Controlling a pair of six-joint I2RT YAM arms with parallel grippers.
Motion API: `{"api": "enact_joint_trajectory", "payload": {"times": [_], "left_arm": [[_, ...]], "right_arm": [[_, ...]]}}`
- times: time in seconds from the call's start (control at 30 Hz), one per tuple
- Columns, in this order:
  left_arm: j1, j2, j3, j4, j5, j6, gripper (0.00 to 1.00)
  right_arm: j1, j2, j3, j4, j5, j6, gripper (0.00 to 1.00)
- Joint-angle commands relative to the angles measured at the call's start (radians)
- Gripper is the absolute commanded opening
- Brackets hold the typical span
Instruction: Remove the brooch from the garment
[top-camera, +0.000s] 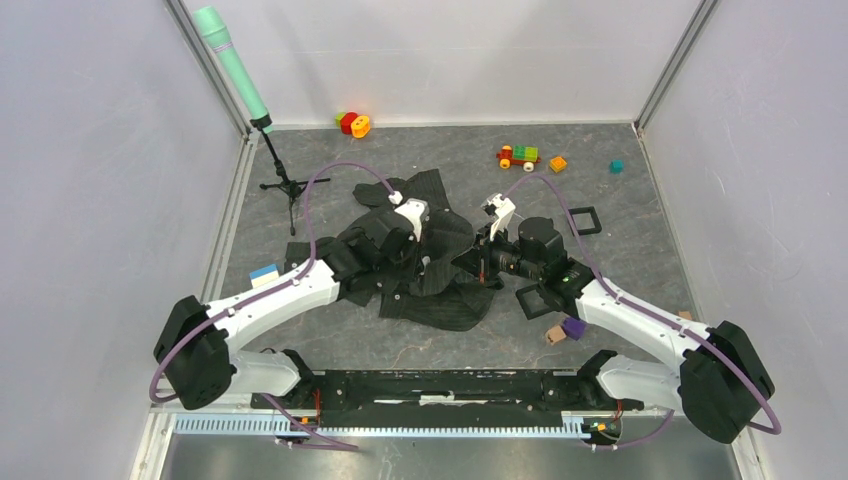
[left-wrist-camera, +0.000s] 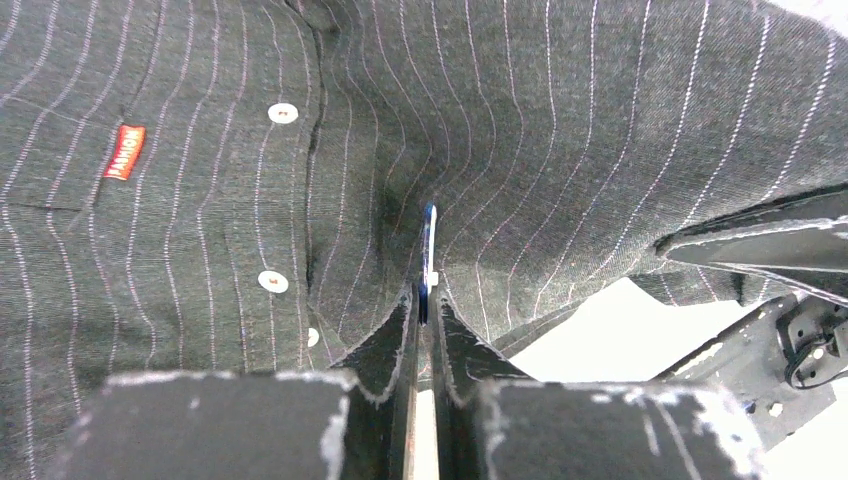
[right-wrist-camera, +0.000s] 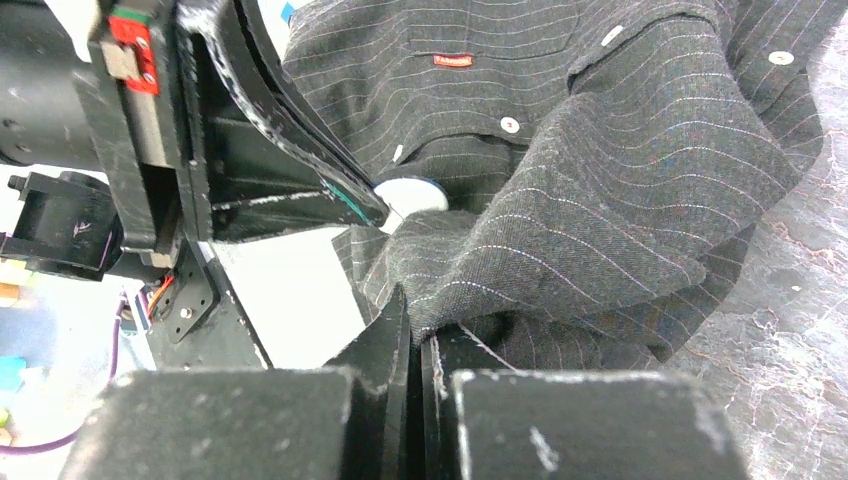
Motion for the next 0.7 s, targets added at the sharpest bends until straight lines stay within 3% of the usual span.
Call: {"api": "enact_joint_trajectory", "payload": {"times": [0.0,0.23,0.3,0.33,0.37,0.4,0.53,0.67], "left_arm": [[0.020,-0.033,0.012,0.023,-0.011,0.006,0.08],[0.062,-0.071,-0.017,0.057,0.064,0.006,0.04],[0.097,-0.079,-0.037,0.087,0.161,0.006,0.02],[0.114,-0.084,-0.048,0.105,0.237,0.011,0.02],[0.132,-0.093,-0.067,0.134,0.315,0.017,0.02],[0.140,-0.107,-0.088,0.170,0.385,0.016,0.03],[0.141,-0.166,-0.193,0.297,0.477,-0.005,0.03],[0.141,-0.165,-0.198,0.353,0.620,0.024,0.04]], "right_arm": [[-0.001,0.001,0.011,0.022,0.001,-0.001,0.00],[-0.001,0.030,0.009,-0.058,0.055,-0.025,0.02],[-0.001,0.041,0.010,-0.078,0.062,-0.040,0.17],[0.000,0.045,0.016,-0.094,0.073,-0.058,0.43],[-0.001,0.046,0.025,-0.117,0.081,-0.075,0.61],[-0.001,0.045,0.032,-0.139,0.079,-0.105,0.71],[-0.003,0.004,0.049,-0.163,0.086,-0.205,0.83],[-0.008,-0.007,0.058,-0.104,-0.030,-0.286,0.82]]}}
